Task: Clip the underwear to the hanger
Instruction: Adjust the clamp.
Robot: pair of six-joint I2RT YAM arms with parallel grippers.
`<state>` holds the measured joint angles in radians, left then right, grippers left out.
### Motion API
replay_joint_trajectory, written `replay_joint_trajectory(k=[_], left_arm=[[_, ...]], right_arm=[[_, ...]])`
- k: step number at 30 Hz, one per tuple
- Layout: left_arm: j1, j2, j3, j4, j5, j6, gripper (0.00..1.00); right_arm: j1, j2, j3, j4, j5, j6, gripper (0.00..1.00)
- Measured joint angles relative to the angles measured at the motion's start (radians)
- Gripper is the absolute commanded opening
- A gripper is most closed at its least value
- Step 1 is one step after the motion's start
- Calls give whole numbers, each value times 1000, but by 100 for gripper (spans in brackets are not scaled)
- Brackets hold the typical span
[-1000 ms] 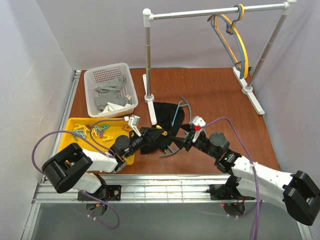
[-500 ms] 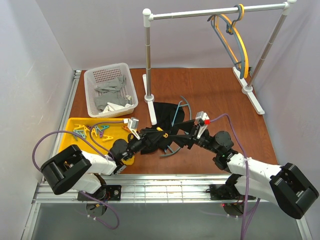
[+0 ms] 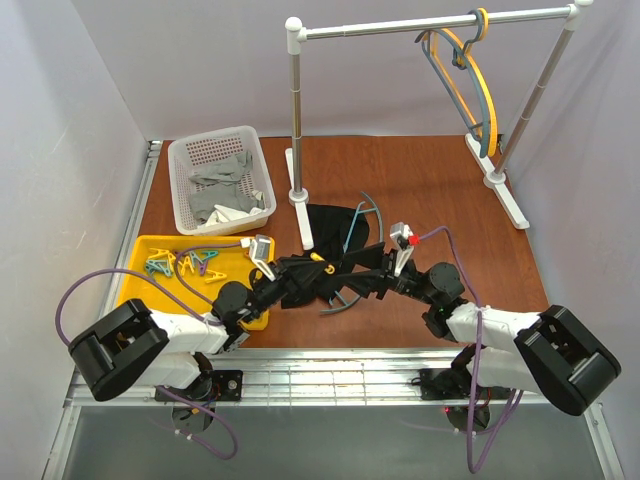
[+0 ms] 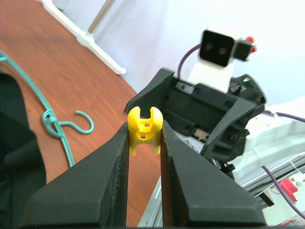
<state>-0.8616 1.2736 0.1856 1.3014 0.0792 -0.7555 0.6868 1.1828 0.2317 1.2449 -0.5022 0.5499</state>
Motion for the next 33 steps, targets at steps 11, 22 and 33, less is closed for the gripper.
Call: replay_joint_trajectory(k=[11,22,33], left_arm=[[-12,29,57,4,38,-19,0],[-24,42,61,6,52,-32,0],[-30,56,68,8,55,-40,0]], right_arm=[[-1,106,0,46,-55,46,77],[-23,146,0,48,-109,92,74],[-26,119,0,56,-138,114,74]])
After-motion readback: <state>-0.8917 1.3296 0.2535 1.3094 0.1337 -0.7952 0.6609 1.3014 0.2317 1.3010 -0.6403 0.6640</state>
